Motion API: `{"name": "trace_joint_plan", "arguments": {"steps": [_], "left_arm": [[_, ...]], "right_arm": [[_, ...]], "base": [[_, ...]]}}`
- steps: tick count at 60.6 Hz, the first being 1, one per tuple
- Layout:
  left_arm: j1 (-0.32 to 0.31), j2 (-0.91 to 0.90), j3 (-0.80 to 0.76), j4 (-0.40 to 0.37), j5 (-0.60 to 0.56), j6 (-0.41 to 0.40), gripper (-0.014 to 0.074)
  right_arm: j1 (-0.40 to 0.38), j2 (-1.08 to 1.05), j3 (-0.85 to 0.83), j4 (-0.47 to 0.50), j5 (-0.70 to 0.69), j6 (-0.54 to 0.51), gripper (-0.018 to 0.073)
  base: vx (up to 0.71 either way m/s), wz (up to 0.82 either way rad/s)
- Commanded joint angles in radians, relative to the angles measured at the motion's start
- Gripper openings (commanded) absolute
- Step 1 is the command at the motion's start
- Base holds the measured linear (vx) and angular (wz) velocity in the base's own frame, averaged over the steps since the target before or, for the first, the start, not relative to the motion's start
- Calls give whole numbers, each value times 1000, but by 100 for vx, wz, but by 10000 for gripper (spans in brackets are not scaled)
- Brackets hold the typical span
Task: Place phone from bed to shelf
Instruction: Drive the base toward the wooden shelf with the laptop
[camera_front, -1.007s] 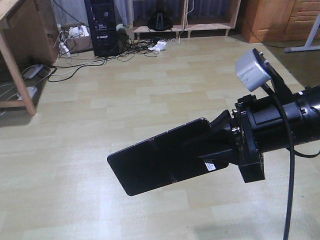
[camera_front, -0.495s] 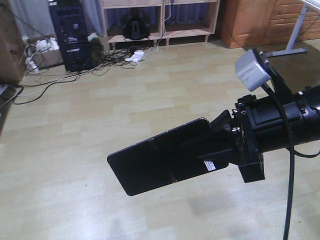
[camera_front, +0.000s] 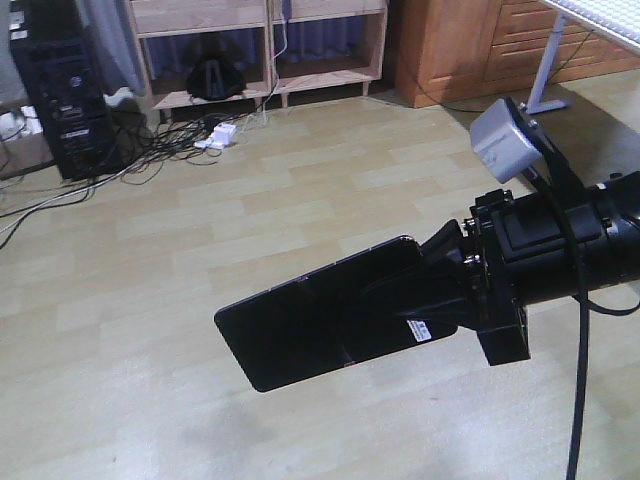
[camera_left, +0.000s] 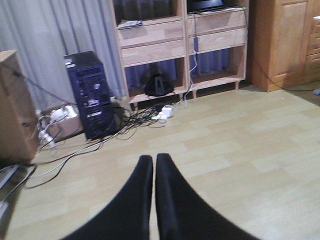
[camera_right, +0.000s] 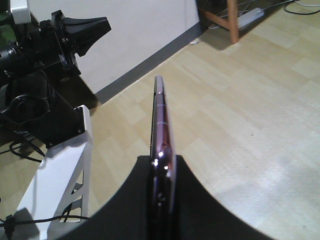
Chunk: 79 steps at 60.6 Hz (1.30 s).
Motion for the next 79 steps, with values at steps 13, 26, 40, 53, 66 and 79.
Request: {"name": "trace_joint_plan", "arguments": {"steps": [13,26,40,53,66,79], "left_arm": [[0,-12,-23,-9,-72,-6,1],[0,-12,-23,-9,-72,-6,1],[0,-12,-23,-9,-72,-6,1],[0,-12,-23,-9,-72,-6,1],[0,-12,-23,-9,-72,-6,1],[0,-12,-23,-9,-72,-6,1]], "right_arm": [[-3,-29,-28,88,71,-2,-3],[-3,-29,-28,88,71,-2,-3],[-3,-29,-28,88,71,-2,-3],[-3,-29,-28,88,71,-2,-3],[-3,-29,-28,88,71,-2,-3],[-3,-29,-28,87,71,-2,-3]], "base": [[45,-19],[46,-19],[47,-18],[47,-20],[47,-22],[44,-20]]}}
